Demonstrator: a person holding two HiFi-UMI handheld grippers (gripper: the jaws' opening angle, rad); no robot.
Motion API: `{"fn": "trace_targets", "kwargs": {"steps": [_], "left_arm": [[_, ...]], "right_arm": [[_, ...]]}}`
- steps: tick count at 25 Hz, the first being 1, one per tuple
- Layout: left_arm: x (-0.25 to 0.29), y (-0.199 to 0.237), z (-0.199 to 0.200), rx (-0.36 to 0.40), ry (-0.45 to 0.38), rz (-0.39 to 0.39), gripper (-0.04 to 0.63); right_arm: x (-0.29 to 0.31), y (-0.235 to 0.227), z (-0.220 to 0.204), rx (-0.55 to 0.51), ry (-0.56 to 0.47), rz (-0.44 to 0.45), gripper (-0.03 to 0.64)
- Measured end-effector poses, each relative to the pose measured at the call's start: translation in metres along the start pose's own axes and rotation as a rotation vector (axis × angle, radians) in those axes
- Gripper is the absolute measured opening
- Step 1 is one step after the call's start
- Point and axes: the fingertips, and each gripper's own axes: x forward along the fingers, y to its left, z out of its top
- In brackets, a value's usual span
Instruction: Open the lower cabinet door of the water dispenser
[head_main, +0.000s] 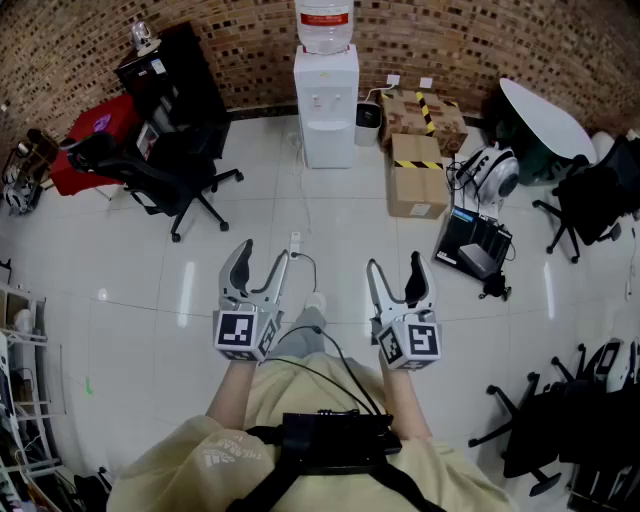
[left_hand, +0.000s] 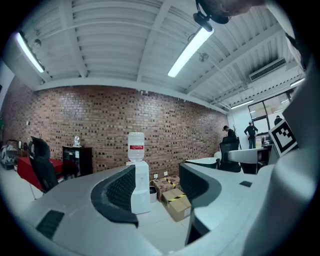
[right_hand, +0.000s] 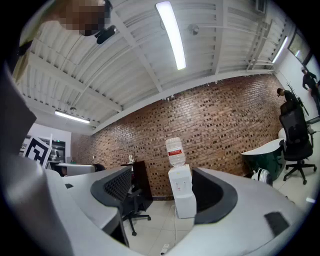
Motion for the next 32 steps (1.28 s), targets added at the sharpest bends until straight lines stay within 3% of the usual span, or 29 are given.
{"fn": "trace_targets", "kwargs": {"steps": [5, 8, 15, 19, 26, 32], "left_arm": [[0.062, 0.005, 0.005, 0.067, -0.037, -0.003, 0.256], [0.114, 0.007, 0.017, 0.035, -0.060, -0.025, 0.256], [0.238, 0.093, -0.007, -0.023, -0.011, -0.042, 0.256], [0.297, 0.125, -0.011, -0.011, 0.012, -0.069, 0.256], [0.406, 0.139, -0.049, -0.060, 0.065, -0.054, 0.256], [0.479, 0.147, -0.096, -0.100, 0.146, 0.051, 0.256]], "right_arm": [[0.061, -0.022, -0.008, -0.020, 0.015, 0.026, 0.390], [0.113, -0.043, -0.027, 0.005, 0.061, 0.027, 0.390], [0.274, -0.022, -0.036, -0.078, 0.142, 0.175, 0.390], [0.331, -0.022, -0.046, -0.079, 0.180, 0.201, 0.390], [0.430, -0.110, -0.082, -0.103, 0.261, 0.183, 0.390], [0.530, -0.195, -0.177, -0.127, 0.442, 0.260, 0.390]]}}
